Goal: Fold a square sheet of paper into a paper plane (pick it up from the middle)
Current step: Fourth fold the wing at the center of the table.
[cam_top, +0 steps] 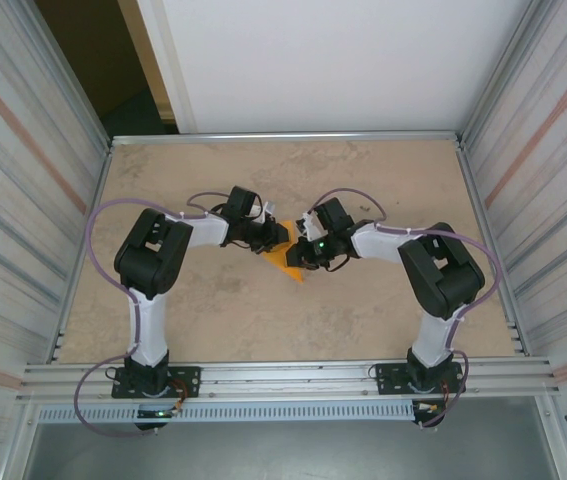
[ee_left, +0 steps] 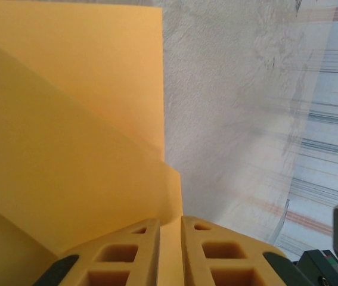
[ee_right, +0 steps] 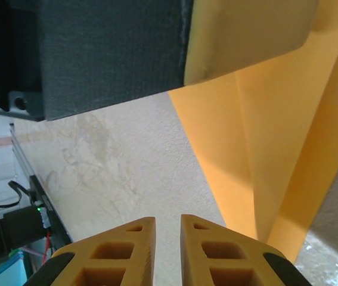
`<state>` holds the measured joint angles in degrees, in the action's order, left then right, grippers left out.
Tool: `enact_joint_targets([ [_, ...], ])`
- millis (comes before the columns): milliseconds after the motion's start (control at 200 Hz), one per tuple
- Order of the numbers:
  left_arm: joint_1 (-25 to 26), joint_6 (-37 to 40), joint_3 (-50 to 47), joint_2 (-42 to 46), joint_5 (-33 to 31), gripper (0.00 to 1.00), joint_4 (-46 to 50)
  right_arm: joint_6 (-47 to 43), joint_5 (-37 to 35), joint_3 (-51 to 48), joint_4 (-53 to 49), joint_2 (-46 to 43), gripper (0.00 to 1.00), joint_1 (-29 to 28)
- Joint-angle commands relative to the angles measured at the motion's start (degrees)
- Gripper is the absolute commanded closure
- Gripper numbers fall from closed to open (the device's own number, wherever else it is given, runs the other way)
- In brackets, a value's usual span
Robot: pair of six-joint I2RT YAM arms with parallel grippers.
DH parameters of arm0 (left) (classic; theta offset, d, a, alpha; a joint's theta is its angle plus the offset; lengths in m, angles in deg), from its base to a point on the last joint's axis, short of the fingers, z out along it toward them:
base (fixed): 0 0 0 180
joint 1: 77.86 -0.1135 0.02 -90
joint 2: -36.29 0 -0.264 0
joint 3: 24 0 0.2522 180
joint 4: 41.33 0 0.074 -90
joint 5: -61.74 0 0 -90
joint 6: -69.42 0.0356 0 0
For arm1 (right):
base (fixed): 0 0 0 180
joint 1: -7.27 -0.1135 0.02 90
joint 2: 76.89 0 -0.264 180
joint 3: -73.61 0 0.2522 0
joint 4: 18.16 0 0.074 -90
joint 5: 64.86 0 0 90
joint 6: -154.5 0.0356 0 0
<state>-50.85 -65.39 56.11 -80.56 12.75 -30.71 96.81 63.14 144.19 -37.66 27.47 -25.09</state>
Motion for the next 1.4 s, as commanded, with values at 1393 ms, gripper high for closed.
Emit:
enact_joint_targets([
  [1393,0.26,0.78,2.74,-2.1,0.12,0.81,2.66,-1.72,-3.09,-0.3,-3.19,4.38,0.85,0.89],
])
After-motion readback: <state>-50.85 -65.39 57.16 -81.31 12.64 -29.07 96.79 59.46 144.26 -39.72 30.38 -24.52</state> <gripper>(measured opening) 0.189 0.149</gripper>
